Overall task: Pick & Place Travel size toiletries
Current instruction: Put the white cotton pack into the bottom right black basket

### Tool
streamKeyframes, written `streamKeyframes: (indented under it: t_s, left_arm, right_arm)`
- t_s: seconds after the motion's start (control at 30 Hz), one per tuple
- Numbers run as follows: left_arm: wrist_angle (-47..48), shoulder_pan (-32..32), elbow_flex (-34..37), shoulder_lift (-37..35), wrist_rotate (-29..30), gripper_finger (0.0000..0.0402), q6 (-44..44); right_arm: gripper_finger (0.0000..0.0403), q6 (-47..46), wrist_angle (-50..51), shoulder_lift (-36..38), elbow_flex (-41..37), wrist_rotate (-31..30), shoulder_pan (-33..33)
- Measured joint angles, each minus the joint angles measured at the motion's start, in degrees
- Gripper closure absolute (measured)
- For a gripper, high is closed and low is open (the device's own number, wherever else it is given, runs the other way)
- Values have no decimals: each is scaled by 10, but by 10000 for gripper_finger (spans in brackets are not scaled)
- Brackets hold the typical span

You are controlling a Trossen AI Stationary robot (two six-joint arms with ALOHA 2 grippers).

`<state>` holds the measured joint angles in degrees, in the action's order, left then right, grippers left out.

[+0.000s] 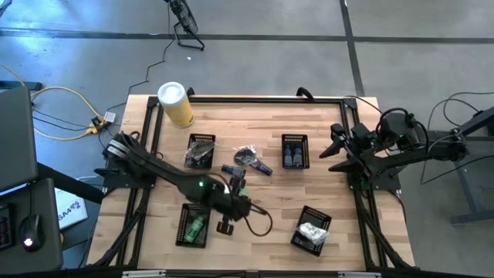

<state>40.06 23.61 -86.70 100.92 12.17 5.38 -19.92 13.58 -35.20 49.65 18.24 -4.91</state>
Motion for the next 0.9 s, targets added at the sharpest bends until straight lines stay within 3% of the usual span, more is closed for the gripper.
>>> streamKeyframes:
  t_s: [0.27, 0.47, 0.9]
  left_arm:
    - [-23, -51, 0, -59, -28, 401, -69]
    - [-68, -99, 0, -92, -95, 401, -126]
    - [-165, -206, 0, -124, -203, 401, -201]
  right_arm:
    - [188, 2, 0, 0, 0, -12, 0]
    - [188, 1, -1, -17, 0, -61, 0]
    - [188, -39, -57, -76, 0, -68, 0]
